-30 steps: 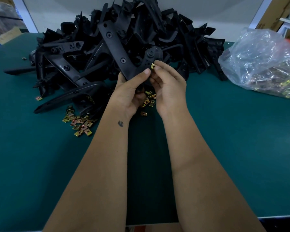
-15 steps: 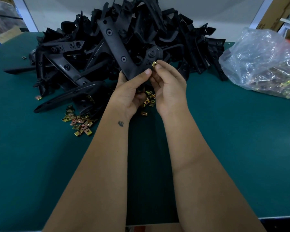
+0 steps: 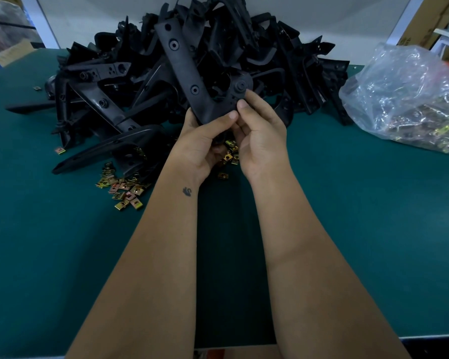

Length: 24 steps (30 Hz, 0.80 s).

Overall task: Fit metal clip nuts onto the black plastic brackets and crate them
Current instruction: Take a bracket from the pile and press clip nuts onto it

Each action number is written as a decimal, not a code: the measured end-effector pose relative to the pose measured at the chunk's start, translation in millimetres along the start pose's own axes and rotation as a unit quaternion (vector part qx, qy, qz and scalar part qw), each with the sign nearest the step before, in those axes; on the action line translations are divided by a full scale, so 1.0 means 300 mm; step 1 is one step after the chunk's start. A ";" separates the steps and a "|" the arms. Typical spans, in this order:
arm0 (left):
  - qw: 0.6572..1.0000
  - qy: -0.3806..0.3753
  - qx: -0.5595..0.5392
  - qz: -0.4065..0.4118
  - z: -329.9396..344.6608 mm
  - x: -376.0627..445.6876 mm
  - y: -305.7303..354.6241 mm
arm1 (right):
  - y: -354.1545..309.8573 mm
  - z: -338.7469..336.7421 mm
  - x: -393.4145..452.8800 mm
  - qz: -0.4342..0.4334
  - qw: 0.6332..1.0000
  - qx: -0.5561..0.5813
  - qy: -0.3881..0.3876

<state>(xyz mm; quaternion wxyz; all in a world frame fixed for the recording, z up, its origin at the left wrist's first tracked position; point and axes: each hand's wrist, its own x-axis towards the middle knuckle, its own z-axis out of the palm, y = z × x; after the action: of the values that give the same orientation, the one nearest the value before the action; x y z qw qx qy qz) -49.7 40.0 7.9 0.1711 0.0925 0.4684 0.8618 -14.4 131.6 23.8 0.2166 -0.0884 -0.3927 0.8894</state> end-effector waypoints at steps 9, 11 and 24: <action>0.996 0.003 0.086 0.028 -0.023 0.005 0.010 | -0.003 -0.017 0.006 -0.009 0.998 -0.066 -0.013; 0.994 -0.002 0.104 0.030 -0.026 0.004 0.010 | -0.002 -0.019 0.007 -0.009 0.998 -0.063 -0.012; 0.994 -0.017 0.109 0.025 -0.037 -0.001 0.028 | -0.002 -0.018 0.006 -0.022 0.996 -0.086 -0.028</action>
<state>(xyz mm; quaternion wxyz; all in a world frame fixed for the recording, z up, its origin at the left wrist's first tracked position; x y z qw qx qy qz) -54.8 26.9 8.9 0.1463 0.1367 0.5541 0.8080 -14.1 136.4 20.6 0.2165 -0.0728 -0.4754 0.8496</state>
